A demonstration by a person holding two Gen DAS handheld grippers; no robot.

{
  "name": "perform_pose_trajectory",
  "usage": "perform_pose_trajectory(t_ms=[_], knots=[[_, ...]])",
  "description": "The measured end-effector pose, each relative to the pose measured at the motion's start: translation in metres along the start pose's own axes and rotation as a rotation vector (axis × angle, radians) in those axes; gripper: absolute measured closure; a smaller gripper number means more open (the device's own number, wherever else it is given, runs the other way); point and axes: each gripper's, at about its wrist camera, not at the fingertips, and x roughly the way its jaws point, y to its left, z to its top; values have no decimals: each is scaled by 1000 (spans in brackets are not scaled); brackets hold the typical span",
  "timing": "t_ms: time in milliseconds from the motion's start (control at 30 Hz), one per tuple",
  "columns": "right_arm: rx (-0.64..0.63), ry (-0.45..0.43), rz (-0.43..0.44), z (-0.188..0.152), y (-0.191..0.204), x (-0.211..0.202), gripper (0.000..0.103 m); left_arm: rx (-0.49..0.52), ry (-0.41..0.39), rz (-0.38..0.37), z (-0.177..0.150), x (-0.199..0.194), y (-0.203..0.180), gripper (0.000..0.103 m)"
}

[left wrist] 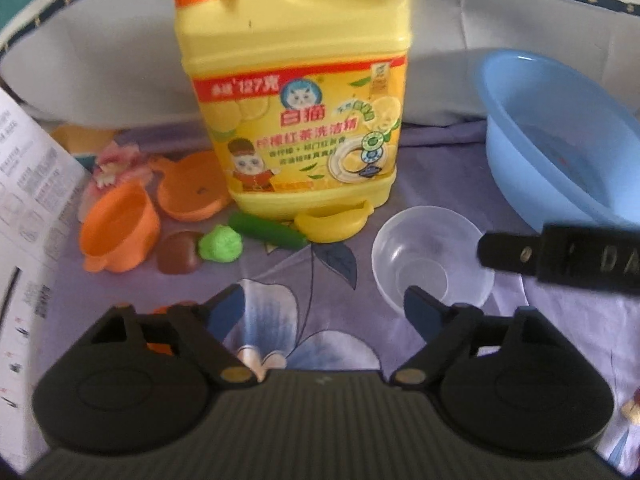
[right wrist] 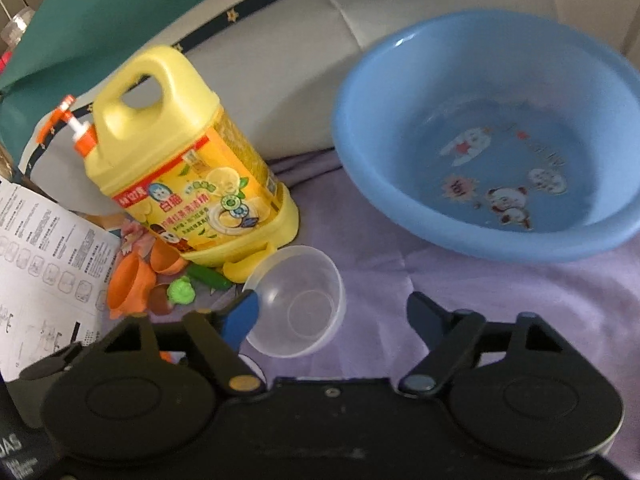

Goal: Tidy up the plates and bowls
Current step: 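Move both open tools to the clear plastic bowl, then close the left tool on the clear bowl rim while the right tool grips it too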

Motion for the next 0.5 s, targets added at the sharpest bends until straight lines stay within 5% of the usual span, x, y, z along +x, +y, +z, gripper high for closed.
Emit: perform_pose_trajectory(t_ms=[167, 333, 500], knots=[[6, 29, 18, -5, -1, 30, 64, 7, 25, -35, 3, 20, -4, 36], [19, 34, 27, -15, -5, 43, 92, 47, 61, -87, -1, 34, -15, 88], [28, 36, 33, -25, -6, 43, 93, 115, 44, -67, -10, 25, -25, 91]])
